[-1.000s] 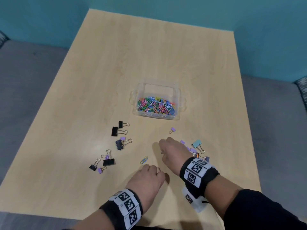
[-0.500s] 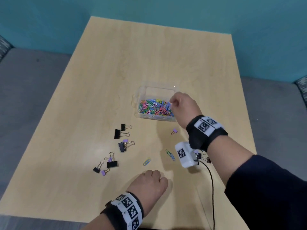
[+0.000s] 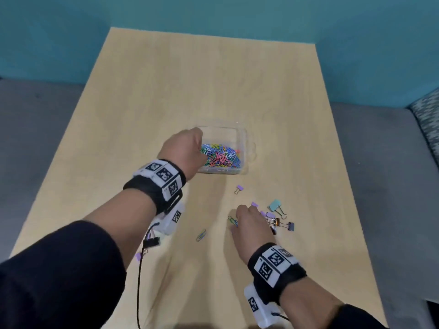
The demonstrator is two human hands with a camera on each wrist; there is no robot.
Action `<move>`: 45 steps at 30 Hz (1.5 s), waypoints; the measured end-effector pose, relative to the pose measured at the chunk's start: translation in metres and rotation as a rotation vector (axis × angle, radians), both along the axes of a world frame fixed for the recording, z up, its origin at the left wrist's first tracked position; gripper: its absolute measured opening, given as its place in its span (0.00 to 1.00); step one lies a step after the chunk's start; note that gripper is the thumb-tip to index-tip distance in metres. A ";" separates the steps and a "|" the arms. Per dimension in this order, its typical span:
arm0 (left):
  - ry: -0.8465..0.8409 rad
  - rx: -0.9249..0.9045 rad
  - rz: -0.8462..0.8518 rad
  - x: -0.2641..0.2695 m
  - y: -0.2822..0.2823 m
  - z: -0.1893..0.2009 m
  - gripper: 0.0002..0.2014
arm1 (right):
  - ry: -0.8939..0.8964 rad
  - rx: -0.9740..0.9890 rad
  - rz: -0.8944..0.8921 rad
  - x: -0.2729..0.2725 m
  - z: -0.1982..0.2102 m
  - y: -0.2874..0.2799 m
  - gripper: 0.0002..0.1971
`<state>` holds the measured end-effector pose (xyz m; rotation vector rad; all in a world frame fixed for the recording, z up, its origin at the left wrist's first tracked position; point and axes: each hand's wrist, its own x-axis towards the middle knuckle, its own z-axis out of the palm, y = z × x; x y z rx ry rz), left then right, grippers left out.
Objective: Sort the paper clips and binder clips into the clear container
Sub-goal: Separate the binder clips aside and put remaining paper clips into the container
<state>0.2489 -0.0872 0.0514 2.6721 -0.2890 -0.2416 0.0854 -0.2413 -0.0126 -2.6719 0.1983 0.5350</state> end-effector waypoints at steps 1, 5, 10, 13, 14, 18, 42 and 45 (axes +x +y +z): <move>-0.003 0.007 -0.015 0.008 -0.003 -0.002 0.07 | 0.003 -0.014 0.011 0.002 0.000 0.002 0.07; -0.010 -0.023 0.042 0.006 -0.005 -0.007 0.08 | 0.008 -0.008 0.038 0.007 0.003 0.005 0.13; 0.171 0.129 -0.019 -0.081 0.005 -0.027 0.07 | 0.047 0.038 0.054 0.010 0.007 0.003 0.13; 0.340 0.204 -0.035 -0.138 0.011 -0.043 0.11 | 0.062 0.046 0.071 0.013 0.006 0.003 0.13; 0.344 0.181 -0.005 -0.149 0.012 -0.049 0.10 | 0.066 0.045 0.082 0.014 0.005 0.003 0.13; 0.282 0.141 0.072 -0.163 0.008 -0.064 0.08 | 0.070 0.036 0.124 0.013 0.007 0.001 0.13; 0.222 -0.078 0.179 -0.145 0.014 -0.066 0.11 | -0.052 0.115 0.088 0.019 0.007 -0.017 0.11; 0.219 0.022 0.070 -0.132 0.014 -0.068 0.11 | -0.215 0.127 0.021 0.059 0.024 -0.023 0.10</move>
